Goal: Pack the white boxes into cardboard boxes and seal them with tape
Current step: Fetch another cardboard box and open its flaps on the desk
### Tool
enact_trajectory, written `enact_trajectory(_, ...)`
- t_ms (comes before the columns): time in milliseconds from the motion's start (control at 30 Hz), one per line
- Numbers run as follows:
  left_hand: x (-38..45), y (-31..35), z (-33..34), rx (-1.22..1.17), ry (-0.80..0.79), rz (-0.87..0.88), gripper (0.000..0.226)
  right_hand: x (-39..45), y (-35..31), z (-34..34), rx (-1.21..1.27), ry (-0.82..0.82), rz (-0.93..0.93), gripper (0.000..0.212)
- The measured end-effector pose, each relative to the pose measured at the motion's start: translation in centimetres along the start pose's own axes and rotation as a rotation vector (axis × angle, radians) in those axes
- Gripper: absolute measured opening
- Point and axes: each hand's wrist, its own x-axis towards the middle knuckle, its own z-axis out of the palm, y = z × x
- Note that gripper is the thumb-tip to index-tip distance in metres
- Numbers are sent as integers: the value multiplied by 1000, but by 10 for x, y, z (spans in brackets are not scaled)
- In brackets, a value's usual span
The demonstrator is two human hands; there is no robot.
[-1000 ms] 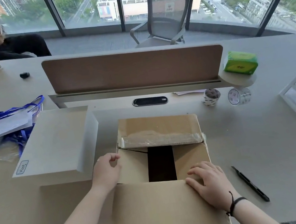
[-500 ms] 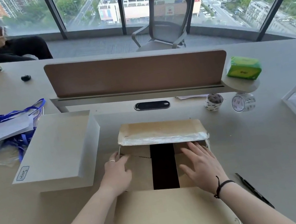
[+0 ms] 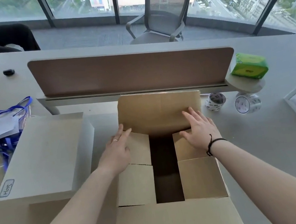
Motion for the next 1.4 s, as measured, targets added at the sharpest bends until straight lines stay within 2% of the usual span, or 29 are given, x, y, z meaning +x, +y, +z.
enact_trajectory(133, 23, -8, -7, 17, -52, -3, 67, 3, 8, 20, -35, -128, 10, 77)
enact_trajectory(333, 27, -14, 3, 54, -72, -23, 76, 2, 7, 32, -48, -75, 14, 78)
enact_trajectory(433, 20, -5, 11, 210, -32, -26, 76, -5, -6, 37, -95, -14, -16, 77)
enact_trajectory(533, 7, 12, 24, 423, -5, 105, 71, -22, -29, 49, -180, 34, -188, 71)
enact_trajectory(633, -4, 27, 45, 577, -172, 299, 69, -36, -45, 63, -305, -76, -314, 55)
enact_trajectory(700, -8, 35, 58, 717, -297, 383, 73, -41, -47, 67, -399, -177, -296, 50)
enact_trajectory(767, -10, 42, 65, 855, -378, 405, 78, -44, -44, 66, -482, -225, -243, 50)
enact_trajectory(867, -12, 50, 63, 1024, -432, 395, 81, -48, -42, 53, -523, -204, -242, 46)
enact_trajectory(1067, -29, 71, 43, 964, -341, 388, 65, -58, -49, 12, -550, -67, -312, 39)
enact_trajectory(1233, -38, 87, 29, 913, -407, 403, 65, -69, -44, -20, -522, -36, -306, 38)
enact_trajectory(1300, -43, 96, 20, 862, -403, 395, 56, -75, -38, -35, -511, -4, -301, 38)
enact_trajectory(1400, -52, 109, -1, 776, -332, 356, 27, -85, -16, -60, -519, 57, -276, 39)
